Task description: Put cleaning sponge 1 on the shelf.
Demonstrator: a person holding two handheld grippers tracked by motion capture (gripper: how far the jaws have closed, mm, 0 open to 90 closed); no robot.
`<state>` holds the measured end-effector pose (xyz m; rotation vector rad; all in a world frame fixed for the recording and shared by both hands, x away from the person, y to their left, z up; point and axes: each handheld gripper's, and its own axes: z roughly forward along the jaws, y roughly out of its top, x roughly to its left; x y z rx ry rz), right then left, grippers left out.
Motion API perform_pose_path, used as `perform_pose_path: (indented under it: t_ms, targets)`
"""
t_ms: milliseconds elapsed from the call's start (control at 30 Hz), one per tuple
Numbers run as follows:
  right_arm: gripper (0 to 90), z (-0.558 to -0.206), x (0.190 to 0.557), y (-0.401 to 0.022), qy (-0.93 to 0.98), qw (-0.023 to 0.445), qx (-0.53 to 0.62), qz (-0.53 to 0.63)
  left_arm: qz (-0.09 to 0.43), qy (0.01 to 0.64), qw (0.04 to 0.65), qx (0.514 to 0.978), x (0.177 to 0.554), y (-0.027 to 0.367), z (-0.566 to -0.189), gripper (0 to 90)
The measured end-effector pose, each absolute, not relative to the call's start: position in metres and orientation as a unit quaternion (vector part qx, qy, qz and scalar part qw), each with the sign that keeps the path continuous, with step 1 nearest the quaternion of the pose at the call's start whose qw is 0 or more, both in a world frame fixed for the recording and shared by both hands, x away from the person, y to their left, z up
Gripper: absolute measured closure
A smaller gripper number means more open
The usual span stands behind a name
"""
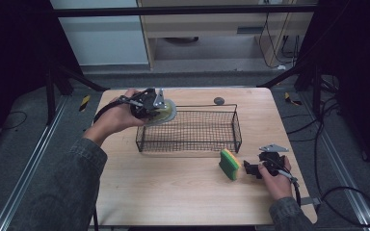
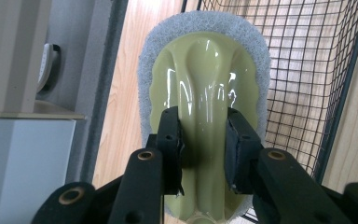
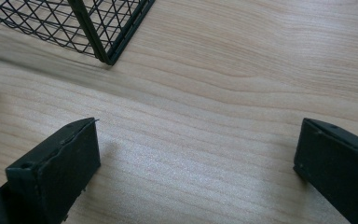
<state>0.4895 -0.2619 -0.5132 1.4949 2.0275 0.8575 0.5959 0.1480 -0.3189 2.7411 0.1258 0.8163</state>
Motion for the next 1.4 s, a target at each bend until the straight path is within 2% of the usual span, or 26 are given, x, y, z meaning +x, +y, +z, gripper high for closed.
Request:
perform_pose_path:
  t_ms: [1400]
  targets:
    - [0.4,-0.513,0.489,-0.261,0.739,0.235,0.548,0.314,0.253,0.029,0.122,0.959,0.598,0.15,-0.354,70.6]
